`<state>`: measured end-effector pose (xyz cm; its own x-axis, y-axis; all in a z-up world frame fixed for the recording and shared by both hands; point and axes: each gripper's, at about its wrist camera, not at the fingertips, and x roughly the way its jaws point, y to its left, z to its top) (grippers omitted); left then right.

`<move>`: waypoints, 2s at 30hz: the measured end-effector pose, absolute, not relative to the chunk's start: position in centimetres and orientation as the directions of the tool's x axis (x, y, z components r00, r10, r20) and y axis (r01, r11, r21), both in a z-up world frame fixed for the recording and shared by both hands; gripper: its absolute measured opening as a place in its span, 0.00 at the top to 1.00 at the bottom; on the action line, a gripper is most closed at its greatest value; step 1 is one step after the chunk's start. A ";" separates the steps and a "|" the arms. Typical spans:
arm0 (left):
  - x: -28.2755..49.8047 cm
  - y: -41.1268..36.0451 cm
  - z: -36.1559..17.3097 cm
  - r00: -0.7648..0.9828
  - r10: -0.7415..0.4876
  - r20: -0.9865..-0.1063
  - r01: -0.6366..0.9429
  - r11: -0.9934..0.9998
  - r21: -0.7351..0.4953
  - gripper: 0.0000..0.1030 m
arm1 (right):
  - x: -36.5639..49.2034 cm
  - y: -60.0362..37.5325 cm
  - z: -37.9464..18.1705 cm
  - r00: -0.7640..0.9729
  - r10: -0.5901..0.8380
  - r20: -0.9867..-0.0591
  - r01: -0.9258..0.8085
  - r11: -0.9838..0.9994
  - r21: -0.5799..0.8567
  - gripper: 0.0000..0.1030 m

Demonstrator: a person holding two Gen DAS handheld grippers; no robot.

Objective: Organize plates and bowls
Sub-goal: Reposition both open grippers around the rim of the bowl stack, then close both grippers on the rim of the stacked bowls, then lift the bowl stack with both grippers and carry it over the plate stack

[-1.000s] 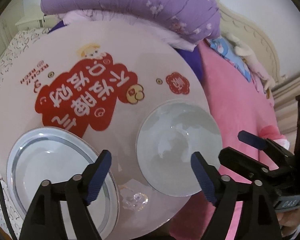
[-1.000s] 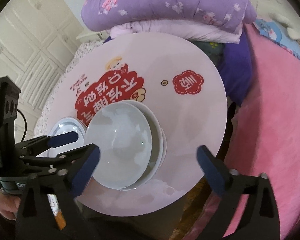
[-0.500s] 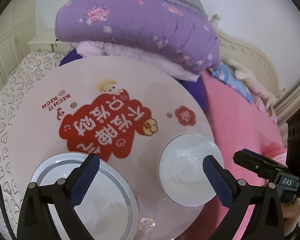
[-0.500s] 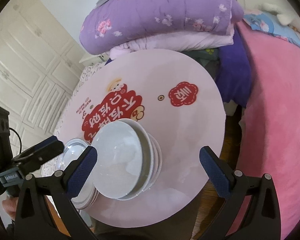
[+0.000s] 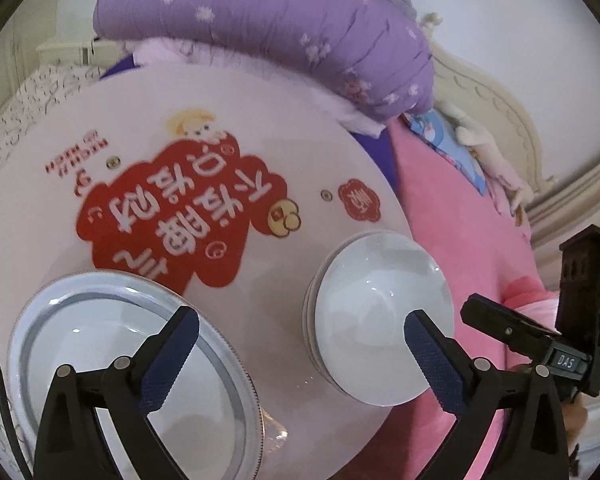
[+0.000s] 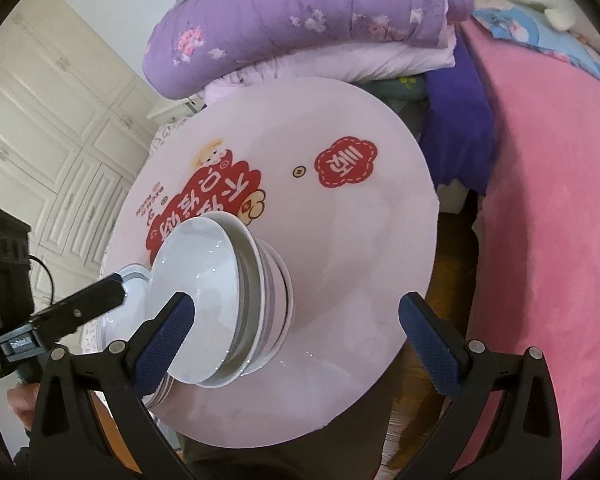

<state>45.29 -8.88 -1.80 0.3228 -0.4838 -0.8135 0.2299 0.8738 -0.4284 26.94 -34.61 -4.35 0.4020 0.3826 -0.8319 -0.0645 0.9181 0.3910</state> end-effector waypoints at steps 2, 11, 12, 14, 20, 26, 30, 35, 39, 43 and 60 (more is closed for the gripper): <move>45.7 -9.1 -2.3 0.318 -0.485 -0.815 0.222 0.873 -0.434 0.03 | 27.0 -34.3 -4.2 0.408 0.375 -0.832 -0.072 0.922 0.381 0.00; 45.1 -10.4 -3.7 0.315 -0.475 -0.821 0.225 0.878 -0.422 0.03 | 26.8 -32.9 -4.4 0.409 0.345 -0.845 -0.099 0.937 0.334 0.00; 45.1 -10.6 -4.0 0.308 -0.480 -0.822 0.224 0.876 -0.428 0.04 | 26.8 -32.8 -4.7 0.401 0.341 -0.850 -0.098 0.939 0.330 0.00; 45.2 -10.9 -4.4 0.294 -0.488 -0.821 0.223 0.871 -0.438 0.07 | 27.0 -32.8 -5.2 0.392 0.337 -0.856 -0.092 0.940 0.328 0.00; 46.5 -11.7 -6.1 0.240 -0.516 -0.822 0.186 0.856 -0.483 0.21 | 27.5 -32.7 -5.8 0.377 0.342 -0.861 -0.089 0.938 0.334 0.01; 47.7 -12.4 -8.1 0.198 -0.535 -0.821 0.142 0.845 -0.516 0.33 | 28.2 -32.2 -6.8 0.333 0.329 -0.884 -0.092 0.944 0.317 0.18; 48.1 -12.7 -9.3 0.169 -0.555 -0.814 0.113 0.832 -0.544 0.40 | 28.8 -31.7 -7.9 0.287 0.346 -0.893 -0.091 0.938 0.333 0.28; 48.7 -13.0 -10.7 0.128 -0.578 -0.806 0.079 0.816 -0.573 0.60 | 29.2 -31.5 -8.9 0.255 0.368 -0.894 -0.084 0.930 0.358 0.43; 48.8 -13.2 -10.3 0.133 -0.579 -0.805 0.075 0.815 -0.574 0.74 | 29.0 -31.1 -8.6 0.250 0.407 -0.878 -0.096 0.913 0.396 0.63; 48.8 -13.4 -10.0 0.129 -0.561 -0.817 0.069 0.827 -0.557 0.75 | 28.7 -30.7 -8.4 0.258 0.394 -0.882 -0.094 0.919 0.383 0.65; 48.1 -13.7 -9.7 0.084 -0.548 -0.833 0.067 0.837 -0.544 0.66 | 28.0 -30.7 -9.4 0.202 0.447 -0.872 -0.055 0.894 0.445 0.56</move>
<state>48.05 -13.65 -9.72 0.0841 -0.5476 -0.8325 0.0670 0.8367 -0.5435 28.00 -30.70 -9.42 0.2019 0.4466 -0.8717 -0.0551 0.8938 0.4451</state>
